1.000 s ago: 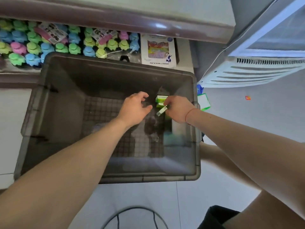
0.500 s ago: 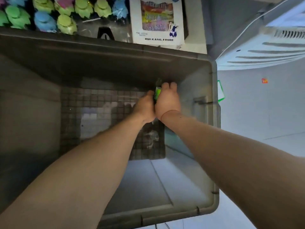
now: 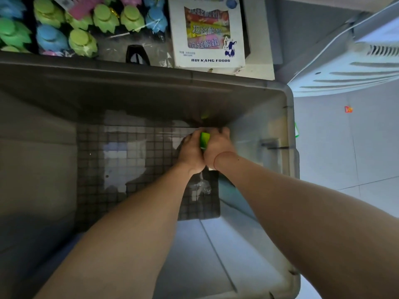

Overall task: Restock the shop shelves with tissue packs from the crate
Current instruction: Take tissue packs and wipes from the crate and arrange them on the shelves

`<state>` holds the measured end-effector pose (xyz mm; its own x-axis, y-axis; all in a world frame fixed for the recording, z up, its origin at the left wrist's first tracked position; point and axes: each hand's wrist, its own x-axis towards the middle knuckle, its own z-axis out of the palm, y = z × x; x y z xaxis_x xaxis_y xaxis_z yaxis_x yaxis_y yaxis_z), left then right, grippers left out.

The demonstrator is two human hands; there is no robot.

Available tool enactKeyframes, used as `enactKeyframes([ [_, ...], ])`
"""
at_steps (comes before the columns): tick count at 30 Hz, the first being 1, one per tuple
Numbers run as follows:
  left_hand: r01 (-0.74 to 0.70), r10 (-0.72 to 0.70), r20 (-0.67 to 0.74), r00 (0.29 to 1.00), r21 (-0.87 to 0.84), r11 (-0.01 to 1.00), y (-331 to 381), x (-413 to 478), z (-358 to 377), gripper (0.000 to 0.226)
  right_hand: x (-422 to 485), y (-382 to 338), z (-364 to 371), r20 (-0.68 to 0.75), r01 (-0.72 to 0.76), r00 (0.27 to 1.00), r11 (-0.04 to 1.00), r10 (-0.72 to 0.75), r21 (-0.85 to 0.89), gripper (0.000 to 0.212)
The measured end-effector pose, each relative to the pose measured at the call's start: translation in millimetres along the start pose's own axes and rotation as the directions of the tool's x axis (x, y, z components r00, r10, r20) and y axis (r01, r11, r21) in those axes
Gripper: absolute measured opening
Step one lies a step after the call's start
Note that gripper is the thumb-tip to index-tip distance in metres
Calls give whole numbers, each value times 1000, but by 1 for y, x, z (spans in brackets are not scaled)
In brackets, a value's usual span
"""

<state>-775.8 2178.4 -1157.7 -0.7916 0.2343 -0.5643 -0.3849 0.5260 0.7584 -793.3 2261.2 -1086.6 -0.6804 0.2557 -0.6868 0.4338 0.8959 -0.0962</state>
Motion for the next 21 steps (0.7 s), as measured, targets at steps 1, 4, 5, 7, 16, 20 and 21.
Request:
enactKeyframes([
  [1, 6, -5, -31, 1000, 20, 1000, 5, -3, -7, 64, 1, -1, 1, 19, 4, 1000, 999, -4, -37, 64],
  [4, 42, -49, -116, 992, -57, 997, 0, -1, -11, 35, 4, -3, -1, -49, 14, 999, 999, -16, -40, 53],
  [5, 86, -106, -108, 988, -172, 981, 1, -1, -15, 32, 4, -2, -3, -89, 23, 996, 1000, -25, -18, 45],
  [7, 156, -187, -62, 980, -339, 928, -2, -1, -21, 34, 4, -2, -5, -134, 35, 991, 998, -29, 43, 32],
  [16, 8, -49, 93, 995, 399, 917, -7, -18, -10, 59, -12, -2, 0, -135, -117, 979, 966, 151, 229, 33],
  [20, -18, 10, 20, 1000, 477, 879, -10, -18, -9, 61, -9, 6, 1, -208, -14, 976, 978, 58, 206, 30],
  [21, 16, -19, 1, 1000, 461, 887, -16, -17, -10, 67, -9, 8, 2, -210, -4, 976, 973, 53, 229, 29],
])
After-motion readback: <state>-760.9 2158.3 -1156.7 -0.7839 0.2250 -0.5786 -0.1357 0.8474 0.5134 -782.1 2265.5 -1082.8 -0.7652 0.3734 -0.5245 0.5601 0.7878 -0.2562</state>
